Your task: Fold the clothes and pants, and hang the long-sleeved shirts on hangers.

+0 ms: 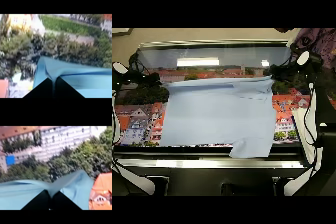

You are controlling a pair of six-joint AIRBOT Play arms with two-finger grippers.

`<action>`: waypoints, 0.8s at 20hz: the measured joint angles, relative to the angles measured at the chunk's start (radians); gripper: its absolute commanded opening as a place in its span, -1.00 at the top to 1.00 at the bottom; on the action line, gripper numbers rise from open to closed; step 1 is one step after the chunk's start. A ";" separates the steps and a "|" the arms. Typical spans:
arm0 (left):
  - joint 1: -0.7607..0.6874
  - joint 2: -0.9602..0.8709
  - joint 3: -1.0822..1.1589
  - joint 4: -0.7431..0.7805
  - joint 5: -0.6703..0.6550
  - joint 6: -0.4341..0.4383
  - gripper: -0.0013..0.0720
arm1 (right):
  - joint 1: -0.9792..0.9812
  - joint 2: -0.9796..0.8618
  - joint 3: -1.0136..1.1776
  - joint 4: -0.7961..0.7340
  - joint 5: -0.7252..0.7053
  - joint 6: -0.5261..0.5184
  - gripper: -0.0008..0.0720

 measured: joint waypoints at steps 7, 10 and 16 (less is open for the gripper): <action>-0.028 -0.005 -0.121 0.014 -0.157 -0.041 0.93 | 0.000 -0.031 -0.002 -0.081 0.248 0.000 0.90; -0.039 -0.005 -0.172 0.026 -0.183 -0.067 0.93 | 0.000 -0.050 -0.002 -0.087 0.327 0.000 0.90; -0.049 -0.005 -0.216 0.063 -0.217 -0.090 0.92 | 0.000 -0.080 -0.002 -0.088 0.406 0.009 0.90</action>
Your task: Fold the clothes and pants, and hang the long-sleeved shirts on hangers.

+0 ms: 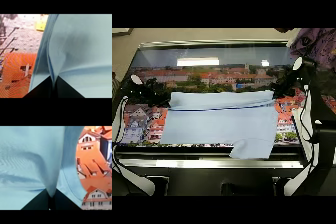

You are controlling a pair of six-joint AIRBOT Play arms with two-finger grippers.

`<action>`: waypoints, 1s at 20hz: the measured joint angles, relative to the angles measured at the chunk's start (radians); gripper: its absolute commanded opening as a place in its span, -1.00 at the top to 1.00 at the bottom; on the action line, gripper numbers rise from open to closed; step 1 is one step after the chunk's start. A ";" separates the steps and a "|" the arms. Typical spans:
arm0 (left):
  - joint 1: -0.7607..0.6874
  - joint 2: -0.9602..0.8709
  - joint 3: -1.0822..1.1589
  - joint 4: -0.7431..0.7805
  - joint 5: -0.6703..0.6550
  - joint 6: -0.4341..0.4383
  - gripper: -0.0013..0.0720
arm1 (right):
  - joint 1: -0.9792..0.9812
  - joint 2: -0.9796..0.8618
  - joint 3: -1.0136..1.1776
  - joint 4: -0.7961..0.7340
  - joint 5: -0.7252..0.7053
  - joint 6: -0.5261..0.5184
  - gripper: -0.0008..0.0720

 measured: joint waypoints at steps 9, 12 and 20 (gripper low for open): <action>-0.002 -0.011 0.011 0.003 0.020 -0.021 -0.54 | 0.000 -0.068 0.000 0.037 0.054 0.002 -0.68; 0.005 0.017 0.063 -0.017 0.013 -0.029 -0.54 | -0.002 -0.043 0.000 0.073 0.062 -0.033 -0.87; 0.170 0.380 -0.130 0.019 0.002 -0.037 -0.54 | -0.276 0.298 -0.287 0.282 0.039 -0.173 -0.82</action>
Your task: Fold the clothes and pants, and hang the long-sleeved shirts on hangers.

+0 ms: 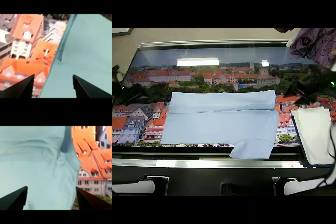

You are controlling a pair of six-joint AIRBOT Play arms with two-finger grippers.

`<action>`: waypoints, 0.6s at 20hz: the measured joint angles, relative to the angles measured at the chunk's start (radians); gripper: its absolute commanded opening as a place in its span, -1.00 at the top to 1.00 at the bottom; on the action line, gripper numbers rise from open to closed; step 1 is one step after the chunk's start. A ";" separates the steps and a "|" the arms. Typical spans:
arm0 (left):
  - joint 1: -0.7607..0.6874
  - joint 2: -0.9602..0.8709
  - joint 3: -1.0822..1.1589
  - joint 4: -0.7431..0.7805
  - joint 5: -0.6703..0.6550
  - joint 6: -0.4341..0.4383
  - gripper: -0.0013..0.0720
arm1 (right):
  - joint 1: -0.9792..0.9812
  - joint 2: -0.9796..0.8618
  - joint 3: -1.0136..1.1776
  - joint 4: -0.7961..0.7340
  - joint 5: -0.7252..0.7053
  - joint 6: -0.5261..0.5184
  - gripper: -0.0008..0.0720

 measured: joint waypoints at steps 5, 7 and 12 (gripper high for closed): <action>0.098 0.307 -0.445 -0.024 0.092 -0.002 -0.54 | -0.189 0.365 -0.649 0.122 -0.127 -0.113 -0.82; 0.113 0.383 -0.563 -0.029 0.116 -0.003 -0.53 | -0.214 0.472 -0.867 0.143 -0.178 -0.147 -0.82; 0.125 0.446 -0.673 -0.032 0.139 -0.003 -0.54 | -0.236 0.612 -1.201 0.181 -0.286 -0.214 -0.82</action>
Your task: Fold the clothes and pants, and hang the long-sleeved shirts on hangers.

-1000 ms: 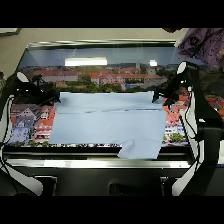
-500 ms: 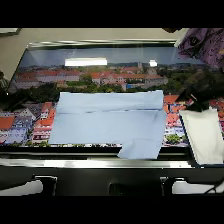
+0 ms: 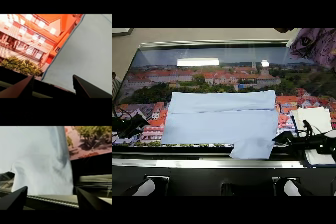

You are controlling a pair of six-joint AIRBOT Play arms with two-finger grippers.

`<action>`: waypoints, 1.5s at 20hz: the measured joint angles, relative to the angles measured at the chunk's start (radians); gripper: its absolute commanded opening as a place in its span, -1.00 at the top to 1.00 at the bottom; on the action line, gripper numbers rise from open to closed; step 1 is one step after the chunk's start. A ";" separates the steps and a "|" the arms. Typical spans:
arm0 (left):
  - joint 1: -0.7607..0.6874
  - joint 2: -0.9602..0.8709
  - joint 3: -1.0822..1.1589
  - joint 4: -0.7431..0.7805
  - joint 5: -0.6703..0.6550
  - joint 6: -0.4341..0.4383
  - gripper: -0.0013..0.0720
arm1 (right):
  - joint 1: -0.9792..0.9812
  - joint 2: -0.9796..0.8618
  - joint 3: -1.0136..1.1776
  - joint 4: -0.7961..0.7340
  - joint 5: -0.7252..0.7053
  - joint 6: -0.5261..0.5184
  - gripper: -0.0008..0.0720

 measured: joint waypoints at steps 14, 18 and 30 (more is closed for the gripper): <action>0.002 0.015 -0.027 -0.002 0.006 0.000 -0.54 | 0.166 -0.010 -0.168 0.089 -0.143 -0.045 -0.09; 0.014 0.015 -0.027 -0.002 -0.018 -0.003 -0.54 | 0.206 -0.022 -0.171 0.073 -0.174 -0.037 0.82; 0.233 -0.094 -0.166 -0.189 0.008 0.238 -0.54 | 0.219 -0.024 -0.171 0.095 -0.105 -0.039 0.89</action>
